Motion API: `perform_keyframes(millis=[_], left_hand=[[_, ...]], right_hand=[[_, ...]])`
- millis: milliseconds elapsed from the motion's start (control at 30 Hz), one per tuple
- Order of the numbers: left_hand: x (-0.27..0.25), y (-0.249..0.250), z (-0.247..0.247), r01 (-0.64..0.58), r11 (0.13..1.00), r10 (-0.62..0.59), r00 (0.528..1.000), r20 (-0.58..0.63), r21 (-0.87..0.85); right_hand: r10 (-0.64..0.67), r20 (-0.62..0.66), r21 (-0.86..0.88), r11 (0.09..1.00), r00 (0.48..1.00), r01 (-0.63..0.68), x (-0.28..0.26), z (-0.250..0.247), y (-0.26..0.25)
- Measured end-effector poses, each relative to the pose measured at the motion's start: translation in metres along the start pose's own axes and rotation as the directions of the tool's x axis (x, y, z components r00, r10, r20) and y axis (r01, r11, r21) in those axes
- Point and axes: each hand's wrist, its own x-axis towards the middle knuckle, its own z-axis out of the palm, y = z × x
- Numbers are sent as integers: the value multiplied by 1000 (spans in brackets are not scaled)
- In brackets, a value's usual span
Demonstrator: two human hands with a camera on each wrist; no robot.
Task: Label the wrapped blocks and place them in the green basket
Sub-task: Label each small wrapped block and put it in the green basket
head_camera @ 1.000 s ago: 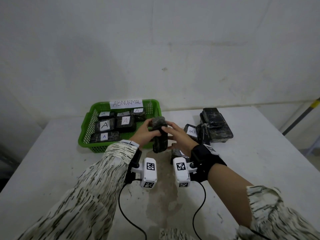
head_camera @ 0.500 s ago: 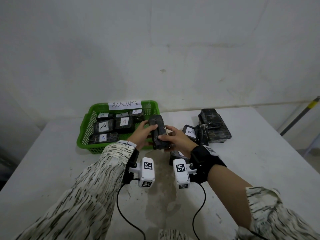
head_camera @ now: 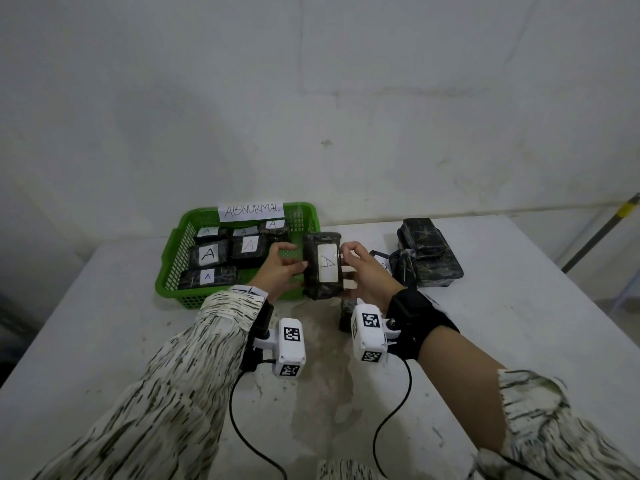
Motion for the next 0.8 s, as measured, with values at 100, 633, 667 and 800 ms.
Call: perform_keyframes(millis=[100,633,667,800], left_hand=[[4,-1,2,-12,994,10,1000,14,113],[-2,3,16,125,992,-125,992,-14,23],[-1,3,16,123,992,-123,992,-24,27],[-2,1,16,132,991,-132,991,-13,29]], right_hand=[[-5,17,-74,997,1000,6,1,-3,0],[45,109,-348,937,993,-4,-2,14,4],[40,109,-365,931,993,3,-2,14,4],[7,87,-405,914,996,29,-3,16,4]])
